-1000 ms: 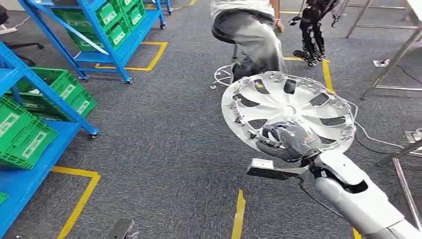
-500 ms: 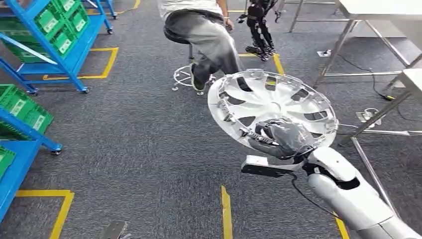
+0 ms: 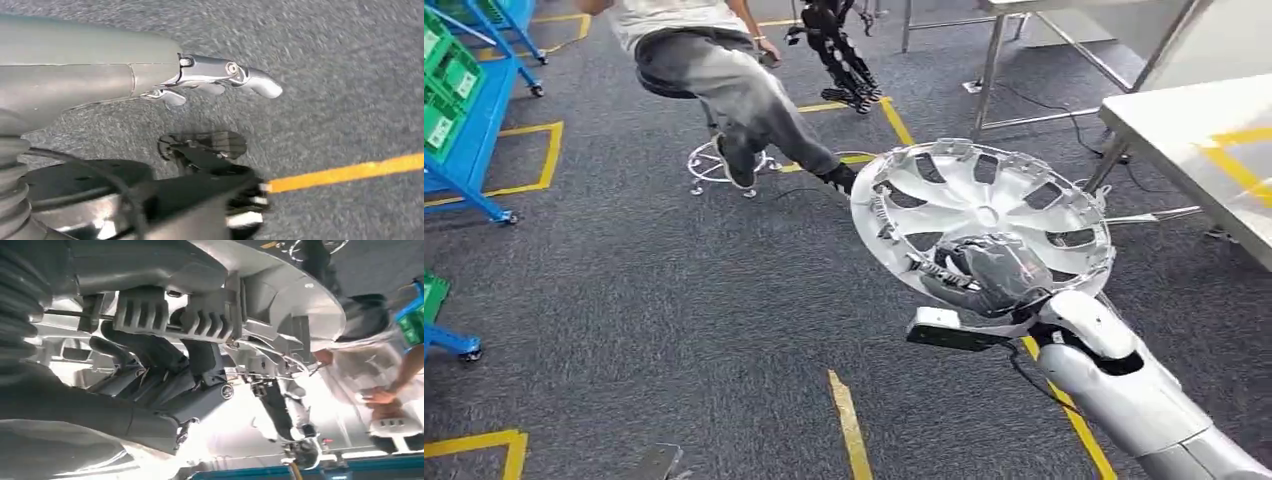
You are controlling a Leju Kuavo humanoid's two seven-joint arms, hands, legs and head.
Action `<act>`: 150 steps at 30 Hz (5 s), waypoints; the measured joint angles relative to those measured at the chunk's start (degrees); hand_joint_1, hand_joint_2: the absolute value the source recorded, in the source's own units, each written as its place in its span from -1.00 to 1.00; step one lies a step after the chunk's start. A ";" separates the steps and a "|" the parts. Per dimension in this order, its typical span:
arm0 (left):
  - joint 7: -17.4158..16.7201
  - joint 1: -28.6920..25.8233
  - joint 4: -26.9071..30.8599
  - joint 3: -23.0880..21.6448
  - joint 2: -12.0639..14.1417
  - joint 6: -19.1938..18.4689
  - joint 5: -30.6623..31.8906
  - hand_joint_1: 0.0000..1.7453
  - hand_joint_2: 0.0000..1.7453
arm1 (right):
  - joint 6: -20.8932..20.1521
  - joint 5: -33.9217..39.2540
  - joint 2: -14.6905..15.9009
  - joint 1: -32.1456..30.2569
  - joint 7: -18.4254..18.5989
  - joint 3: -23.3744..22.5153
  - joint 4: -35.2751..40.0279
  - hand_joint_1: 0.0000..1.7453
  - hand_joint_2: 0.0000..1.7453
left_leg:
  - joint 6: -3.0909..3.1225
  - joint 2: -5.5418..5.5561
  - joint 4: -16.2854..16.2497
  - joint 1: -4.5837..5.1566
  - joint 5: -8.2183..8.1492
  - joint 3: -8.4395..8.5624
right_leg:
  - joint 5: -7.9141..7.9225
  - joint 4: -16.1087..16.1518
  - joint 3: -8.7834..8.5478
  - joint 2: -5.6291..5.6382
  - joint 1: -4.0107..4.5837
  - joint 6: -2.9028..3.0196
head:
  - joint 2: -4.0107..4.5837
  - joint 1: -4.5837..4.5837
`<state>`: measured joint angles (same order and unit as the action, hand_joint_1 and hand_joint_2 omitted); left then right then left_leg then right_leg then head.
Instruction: Take the parts from the cabinet and place them on the table.
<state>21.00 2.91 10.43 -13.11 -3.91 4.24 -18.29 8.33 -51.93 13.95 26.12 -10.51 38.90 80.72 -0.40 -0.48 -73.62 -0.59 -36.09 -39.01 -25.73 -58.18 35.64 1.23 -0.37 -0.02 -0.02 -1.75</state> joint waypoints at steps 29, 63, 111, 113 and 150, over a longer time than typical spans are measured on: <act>0.20 0.20 0.00 0.39 -0.04 0.09 -0.07 -1.00 1.00 | 0.00 0.00 -0.37 -0.04 -0.07 0.07 -0.48 1.00 1.00 | 0.29 -7.13 15.06 0.52 7.97 6.42 | -0.19 -0.06 0.13 -3.74 0.29 -0.86 | 0.00 -0.68; 0.61 0.22 0.02 0.44 0.11 1.92 0.81 -1.00 1.00 | 1.25 0.83 -0.61 -1.42 -0.35 -1.18 -0.35 1.00 1.00 | -0.35 -0.23 0.61 0.01 2.07 -0.74 | -1.32 0.51 -1.94 -1.22 -0.06 0.57 | 0.00 -0.48; 0.33 0.54 0.02 0.42 0.35 2.56 3.32 -1.00 1.00 | 5.25 -1.29 -0.66 -4.82 0.24 -4.52 0.68 1.00 1.00 | 2.65 0.67 16.19 0.67 10.73 3.89 | -8.75 -17.14 7.57 -0.66 -0.25 -2.18 | 0.00 -0.50; 0.26 0.43 0.02 0.42 0.31 2.54 3.39 -1.00 1.00 | 5.25 -1.35 -0.66 -4.89 0.28 -4.57 0.68 1.00 1.00 | 2.19 0.75 16.08 0.29 9.88 5.01 | -2.75 -10.21 5.56 -0.86 -0.75 -2.73 | 0.00 -0.50; -0.66 1.34 0.04 0.44 -0.02 2.38 4.46 -1.00 1.00 | 5.51 -2.03 -2.27 -3.21 0.61 -4.50 -0.02 1.00 1.00 | 0.52 0.91 15.61 0.49 7.95 6.25 | -0.67 -0.18 0.15 -1.13 0.06 -0.66 | 0.00 0.22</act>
<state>20.35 4.25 10.47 -12.68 -3.93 6.62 -13.84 13.84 -53.96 11.67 22.91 -9.90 34.40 80.70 0.12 0.43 -58.01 -0.10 -28.14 -32.76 -26.40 -58.36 35.80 0.10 -0.31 -0.68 -0.02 -1.53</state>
